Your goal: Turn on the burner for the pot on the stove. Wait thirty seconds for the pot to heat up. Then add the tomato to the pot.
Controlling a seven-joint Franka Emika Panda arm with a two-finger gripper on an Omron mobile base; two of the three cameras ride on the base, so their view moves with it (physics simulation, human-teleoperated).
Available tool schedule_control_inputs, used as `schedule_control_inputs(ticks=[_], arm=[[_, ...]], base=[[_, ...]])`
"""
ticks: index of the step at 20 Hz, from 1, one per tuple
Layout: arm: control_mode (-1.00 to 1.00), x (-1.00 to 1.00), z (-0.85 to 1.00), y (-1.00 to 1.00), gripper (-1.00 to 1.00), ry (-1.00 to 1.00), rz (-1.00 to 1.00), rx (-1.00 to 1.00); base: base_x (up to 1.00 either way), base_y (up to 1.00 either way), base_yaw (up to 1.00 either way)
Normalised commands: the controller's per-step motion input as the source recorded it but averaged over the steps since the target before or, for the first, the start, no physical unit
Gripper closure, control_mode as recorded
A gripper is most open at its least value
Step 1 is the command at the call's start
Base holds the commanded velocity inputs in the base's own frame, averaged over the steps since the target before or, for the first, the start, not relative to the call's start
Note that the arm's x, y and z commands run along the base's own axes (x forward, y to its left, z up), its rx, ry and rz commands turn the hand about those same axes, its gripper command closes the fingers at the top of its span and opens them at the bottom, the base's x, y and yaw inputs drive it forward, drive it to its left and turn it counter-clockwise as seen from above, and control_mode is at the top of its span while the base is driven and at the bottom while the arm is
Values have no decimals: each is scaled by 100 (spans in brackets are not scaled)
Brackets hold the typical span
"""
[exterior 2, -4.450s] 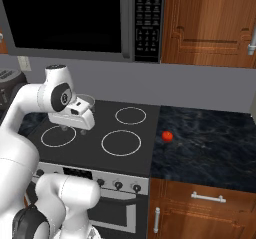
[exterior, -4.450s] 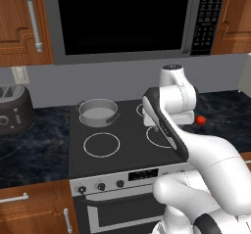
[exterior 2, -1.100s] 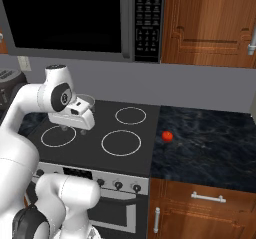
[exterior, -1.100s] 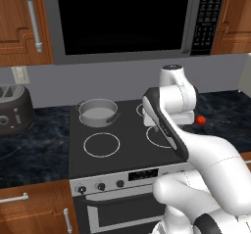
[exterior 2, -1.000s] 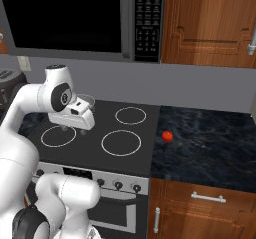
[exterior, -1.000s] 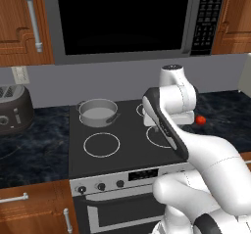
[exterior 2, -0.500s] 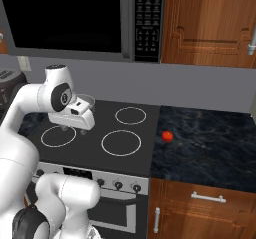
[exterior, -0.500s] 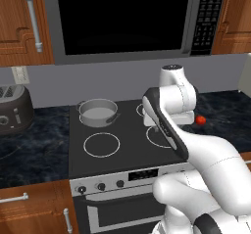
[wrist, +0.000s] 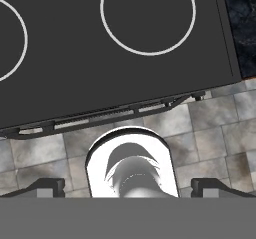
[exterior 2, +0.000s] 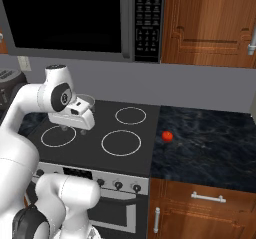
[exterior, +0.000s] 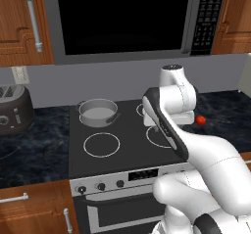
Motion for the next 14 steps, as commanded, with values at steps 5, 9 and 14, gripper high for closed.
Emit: schedule_control_inputs(ticks=[5, 9, 14], arm=[[-100, 0, 0, 0, -100, 0, 0, 0], [-100, 0, 0, 0, -100, 0, 0, 0], [-100, 0, 0, 0, -100, 0, 0, 0]], base=[[0, 0, 0], [0, 0, 0], [0, 0, 0]])
